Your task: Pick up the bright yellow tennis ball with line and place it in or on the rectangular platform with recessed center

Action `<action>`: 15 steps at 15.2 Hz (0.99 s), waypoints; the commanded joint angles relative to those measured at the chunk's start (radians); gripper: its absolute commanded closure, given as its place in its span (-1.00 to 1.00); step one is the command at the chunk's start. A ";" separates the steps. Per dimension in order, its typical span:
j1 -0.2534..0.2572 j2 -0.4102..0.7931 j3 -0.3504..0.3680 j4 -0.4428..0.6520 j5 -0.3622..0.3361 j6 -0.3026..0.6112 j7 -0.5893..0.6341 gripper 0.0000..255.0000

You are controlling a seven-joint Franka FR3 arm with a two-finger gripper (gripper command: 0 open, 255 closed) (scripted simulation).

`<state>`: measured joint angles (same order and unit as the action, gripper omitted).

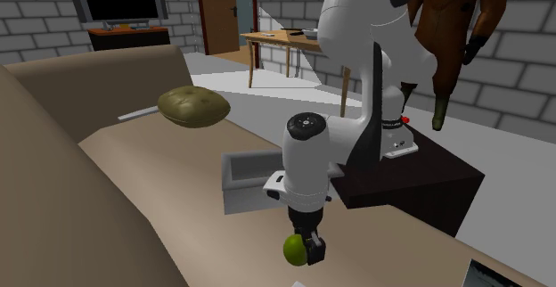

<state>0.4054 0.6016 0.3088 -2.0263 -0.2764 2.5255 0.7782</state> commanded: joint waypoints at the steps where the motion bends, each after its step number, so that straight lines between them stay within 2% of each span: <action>1: -0.005 -0.018 0.007 -0.005 0.007 -0.013 -0.004 1.00; 15: -0.047 -0.171 0.062 -0.020 0.080 -0.146 -0.050 1.00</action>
<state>0.3624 0.4431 0.3671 -2.0467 -0.2032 2.3921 0.7336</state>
